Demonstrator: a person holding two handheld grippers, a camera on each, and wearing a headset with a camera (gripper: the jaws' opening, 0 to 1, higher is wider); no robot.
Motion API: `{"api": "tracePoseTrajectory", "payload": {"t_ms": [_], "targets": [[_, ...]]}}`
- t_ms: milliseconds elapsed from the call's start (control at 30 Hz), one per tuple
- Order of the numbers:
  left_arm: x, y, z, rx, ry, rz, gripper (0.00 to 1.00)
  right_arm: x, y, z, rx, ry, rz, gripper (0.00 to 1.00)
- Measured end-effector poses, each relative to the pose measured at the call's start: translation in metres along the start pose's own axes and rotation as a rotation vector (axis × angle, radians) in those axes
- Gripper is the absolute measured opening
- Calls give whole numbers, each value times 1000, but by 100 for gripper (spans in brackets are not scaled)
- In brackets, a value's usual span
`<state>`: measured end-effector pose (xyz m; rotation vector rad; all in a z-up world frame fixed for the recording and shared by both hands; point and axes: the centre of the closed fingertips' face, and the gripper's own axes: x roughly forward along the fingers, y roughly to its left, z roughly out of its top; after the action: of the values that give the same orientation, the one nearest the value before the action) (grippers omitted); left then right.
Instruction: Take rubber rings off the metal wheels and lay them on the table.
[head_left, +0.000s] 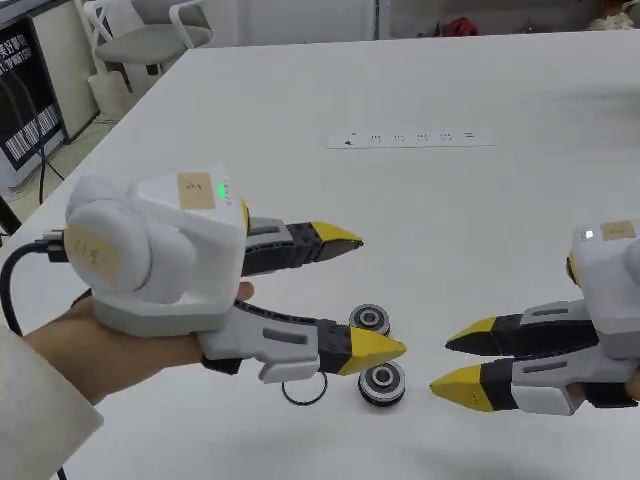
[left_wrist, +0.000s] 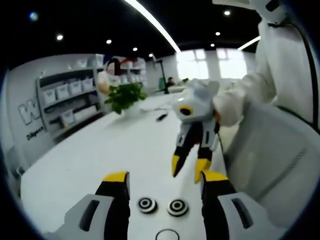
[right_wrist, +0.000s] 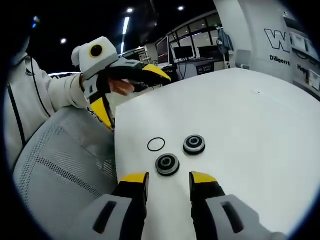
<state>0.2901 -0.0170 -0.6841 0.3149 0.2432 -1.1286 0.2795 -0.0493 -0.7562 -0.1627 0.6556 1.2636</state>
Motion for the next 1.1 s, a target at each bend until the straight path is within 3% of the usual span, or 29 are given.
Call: {"api": "tracePoseTrajectory", "payload": {"t_ms": [300, 500, 667, 900, 1100], "targets": [[11, 11, -28, -56, 26, 18, 48, 14, -1, 1, -5, -2, 11, 30], [15, 5, -40, -57, 37, -5, 41, 26, -2, -2, -6, 13, 16, 30], [19, -3, -59, -56, 83, -29, 39, 36, -3, -11, -22, 43, 27, 30], [27, -11, -69, -45, 111, -54, 33, 44, 0, -22, -50, 74, 35, 29], [31, -17, -76, -39, 129, -72, 27, 49, 0, -24, -56, 61, 21, 29]]}}
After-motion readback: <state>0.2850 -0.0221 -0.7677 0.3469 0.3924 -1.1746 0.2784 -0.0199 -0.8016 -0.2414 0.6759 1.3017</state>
